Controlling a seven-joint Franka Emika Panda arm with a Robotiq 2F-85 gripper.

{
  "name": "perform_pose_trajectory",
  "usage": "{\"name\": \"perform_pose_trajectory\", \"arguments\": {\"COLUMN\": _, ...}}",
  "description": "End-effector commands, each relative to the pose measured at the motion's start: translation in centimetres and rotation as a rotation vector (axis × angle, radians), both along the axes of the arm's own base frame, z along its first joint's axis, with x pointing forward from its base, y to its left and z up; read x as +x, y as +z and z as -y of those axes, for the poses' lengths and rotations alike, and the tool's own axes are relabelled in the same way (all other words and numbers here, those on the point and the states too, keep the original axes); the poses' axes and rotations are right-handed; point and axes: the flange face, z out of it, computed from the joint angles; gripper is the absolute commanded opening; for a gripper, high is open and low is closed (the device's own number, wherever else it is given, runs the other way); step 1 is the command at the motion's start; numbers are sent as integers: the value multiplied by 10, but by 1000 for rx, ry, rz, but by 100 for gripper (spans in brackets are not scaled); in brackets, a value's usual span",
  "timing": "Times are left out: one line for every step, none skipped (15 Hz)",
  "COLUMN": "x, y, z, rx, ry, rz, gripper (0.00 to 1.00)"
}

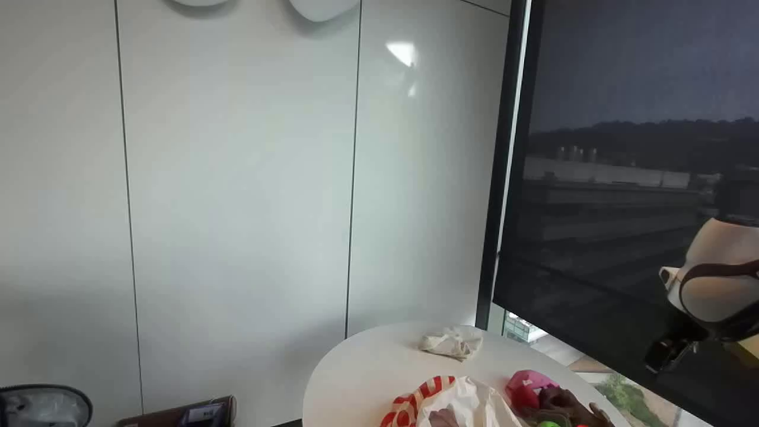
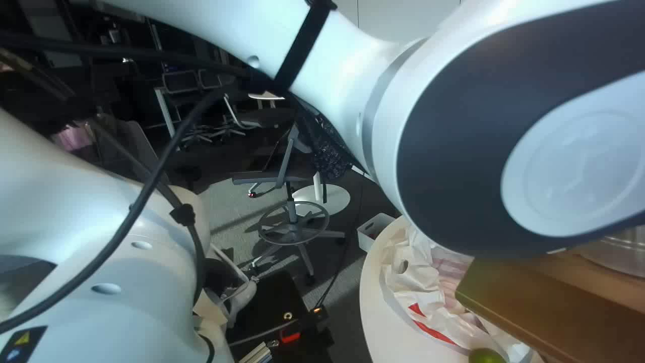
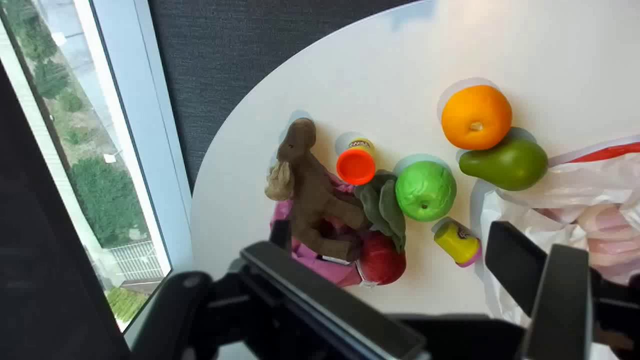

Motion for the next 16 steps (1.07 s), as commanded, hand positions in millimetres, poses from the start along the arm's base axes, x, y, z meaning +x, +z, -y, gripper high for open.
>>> {"name": "perform_pose_trajectory", "arguments": {"x": 0, "y": 1, "z": 0, "rx": 0, "ry": 0, "rz": -1, "gripper": 100}}
{"name": "perform_pose_trajectory", "arguments": {"x": 0, "y": 1, "z": 0, "rx": 0, "ry": 0, "rz": 0, "gripper": 100}}
{"name": "perform_pose_trajectory", "arguments": {"x": 0, "y": 1, "z": 0, "rx": 0, "ry": 0, "rz": 0, "gripper": 100}}
{"name": "perform_pose_trajectory", "arguments": {"x": 0, "y": 1, "z": 0, "rx": 0, "ry": 0, "rz": 0, "gripper": 100}}
{"name": "perform_pose_trajectory", "arguments": {"x": 0, "y": 1, "z": 0, "rx": 0, "ry": 0, "rz": 0, "gripper": 100}}
{"name": "perform_pose_trajectory", "arguments": {"x": 0, "y": 1, "z": 0, "rx": 0, "ry": 0, "rz": 0, "gripper": 100}}
{"name": "perform_pose_trajectory", "arguments": {"x": 7, "y": -8, "z": -4, "rx": -24, "ry": 13, "rz": -17, "gripper": 100}}
{"name": "perform_pose_trajectory", "arguments": {"x": 11, "y": -15, "z": -8, "rx": -24, "ry": 19, "rz": -30, "gripper": 100}}
{"name": "perform_pose_trajectory", "arguments": {"x": 20, "y": -27, "z": -14, "rx": -11, "ry": 48, "rz": -57, "gripper": 100}}
{"name": "perform_pose_trajectory", "arguments": {"x": 30, "y": -40, "z": -20, "rx": -11, "ry": 73, "rz": -80, "gripper": 100}}
{"name": "perform_pose_trajectory", "arguments": {"x": 39, "y": -53, "z": -25, "rx": -2, "ry": 80, "rz": -94, "gripper": 100}}
{"name": "perform_pose_trajectory", "arguments": {"x": 52, "y": -71, "z": -32, "rx": 8, "ry": 96, "rz": -114, "gripper": 100}}
{"name": "perform_pose_trajectory", "arguments": {"x": 61, "y": -89, "z": -38, "rx": 22, "ry": 114, "rz": -126, "gripper": 100}}
{"name": "perform_pose_trajectory", "arguments": {"x": 68, "y": -105, "z": -45, "rx": 36, "ry": 118, "rz": -142, "gripper": 100}}
{"name": "perform_pose_trajectory", "arguments": {"x": 76, "y": -123, "z": -52, "rx": 56, "ry": 126, "rz": -158, "gripper": 100}}
{"name": "perform_pose_trajectory", "arguments": {"x": 81, "y": -143, "z": -60, "rx": 77, "ry": 136, "rz": -174, "gripper": 100}}
